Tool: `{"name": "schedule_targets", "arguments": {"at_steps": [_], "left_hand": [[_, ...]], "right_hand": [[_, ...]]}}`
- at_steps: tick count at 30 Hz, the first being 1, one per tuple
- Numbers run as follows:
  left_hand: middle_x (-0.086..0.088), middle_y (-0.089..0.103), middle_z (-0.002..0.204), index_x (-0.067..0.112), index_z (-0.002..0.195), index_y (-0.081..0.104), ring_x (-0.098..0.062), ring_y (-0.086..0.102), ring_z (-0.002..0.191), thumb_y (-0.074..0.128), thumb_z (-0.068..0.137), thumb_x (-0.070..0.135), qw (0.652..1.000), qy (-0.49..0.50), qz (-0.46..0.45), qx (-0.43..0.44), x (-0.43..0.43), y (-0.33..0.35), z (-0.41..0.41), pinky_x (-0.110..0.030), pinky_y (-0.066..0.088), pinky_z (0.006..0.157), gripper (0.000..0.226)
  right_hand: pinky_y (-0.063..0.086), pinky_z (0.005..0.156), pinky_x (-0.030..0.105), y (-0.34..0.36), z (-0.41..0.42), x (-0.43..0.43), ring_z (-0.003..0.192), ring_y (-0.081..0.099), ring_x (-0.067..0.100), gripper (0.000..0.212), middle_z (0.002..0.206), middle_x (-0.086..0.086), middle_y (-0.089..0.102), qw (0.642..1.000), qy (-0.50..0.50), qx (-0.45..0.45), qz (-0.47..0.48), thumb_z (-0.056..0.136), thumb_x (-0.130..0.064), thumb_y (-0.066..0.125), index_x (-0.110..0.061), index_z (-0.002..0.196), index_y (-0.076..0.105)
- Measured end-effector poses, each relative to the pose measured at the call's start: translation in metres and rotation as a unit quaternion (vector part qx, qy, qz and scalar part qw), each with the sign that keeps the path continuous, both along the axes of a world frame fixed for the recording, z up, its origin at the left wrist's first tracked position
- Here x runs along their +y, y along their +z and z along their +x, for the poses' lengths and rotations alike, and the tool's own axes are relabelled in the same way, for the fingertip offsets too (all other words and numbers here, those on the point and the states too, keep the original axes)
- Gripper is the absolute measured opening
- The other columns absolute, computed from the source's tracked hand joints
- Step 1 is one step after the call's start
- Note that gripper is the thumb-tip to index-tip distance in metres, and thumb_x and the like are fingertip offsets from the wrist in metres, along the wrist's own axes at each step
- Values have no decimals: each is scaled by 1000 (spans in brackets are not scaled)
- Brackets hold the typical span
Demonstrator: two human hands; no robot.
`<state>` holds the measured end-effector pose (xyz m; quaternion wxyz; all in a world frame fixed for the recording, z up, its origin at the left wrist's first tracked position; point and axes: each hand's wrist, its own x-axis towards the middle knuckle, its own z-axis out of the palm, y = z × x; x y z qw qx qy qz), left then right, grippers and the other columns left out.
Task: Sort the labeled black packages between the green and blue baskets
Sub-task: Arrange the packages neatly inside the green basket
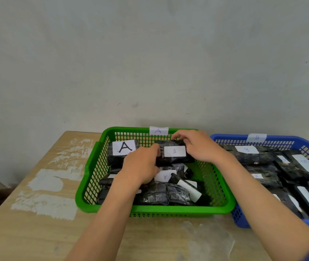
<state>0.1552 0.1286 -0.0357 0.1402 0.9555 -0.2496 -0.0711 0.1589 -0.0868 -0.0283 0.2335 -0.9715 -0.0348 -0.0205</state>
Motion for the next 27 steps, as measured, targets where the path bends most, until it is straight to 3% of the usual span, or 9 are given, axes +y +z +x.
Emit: {"name": "schedule_targets", "arguments": {"at_steps": [2,5,8,12,16,19,23,27], "left_hand": [[1,64,108,26,119,54,-26,61,103,75,88,29,1000,-3,9,24,2,-3,-1,-40,51,78,37],[1,65,114,25,119,63,-26,62,107,77,88,29,999,-14,14,44,4,-5,-2,-44,55,88,34],[4,64,104,25,111,67,-25,63,104,76,89,31,999,-7,2,38,7,-4,-2,-42,55,86,25],[6,63,98,28,92,61,-24,63,98,77,87,35,999,22,-14,45,11,-6,-4,-40,55,84,18],[3,67,101,29,85,56,-25,63,96,75,88,38,997,58,-25,50,11,-7,-10,-38,53,84,21],[3,65,104,27,88,61,-23,62,98,75,89,37,996,59,-36,50,11,-8,-13,-38,51,87,18],[2,64,108,24,90,63,-23,62,101,77,89,32,993,65,-61,81,13,-7,-12,-41,53,89,15],[8,63,93,24,89,64,-20,62,91,78,88,31,991,64,-83,86,16,-6,-9,-35,51,78,15]], "right_hand": [[46,69,35,-1,3,2,97,59,26,55,107,2,64,998,-29,-45,-33,90,9,45,-29,123,67],[43,77,37,-4,6,3,113,54,30,57,117,8,61,988,-69,-63,-124,87,10,49,-25,130,61],[40,72,37,-6,5,4,108,56,30,54,115,8,59,982,-93,-53,-158,87,8,53,-23,130,59],[51,73,38,-4,-1,7,101,62,28,37,116,5,67,984,-34,1,-177,86,-21,57,-23,123,64],[51,84,38,-3,-4,6,118,61,25,61,133,-4,65,976,12,68,-205,81,-49,66,-35,139,56],[52,95,43,0,-3,2,126,57,26,79,140,-2,62,976,32,105,-185,74,-51,80,-32,145,52],[54,86,41,3,-4,0,111,63,26,77,122,0,68,984,7,9,-178,67,-59,84,-27,133,61],[46,72,36,3,-3,2,103,64,27,79,117,0,61,962,-44,-83,-257,69,-63,81,-26,133,54]]}}
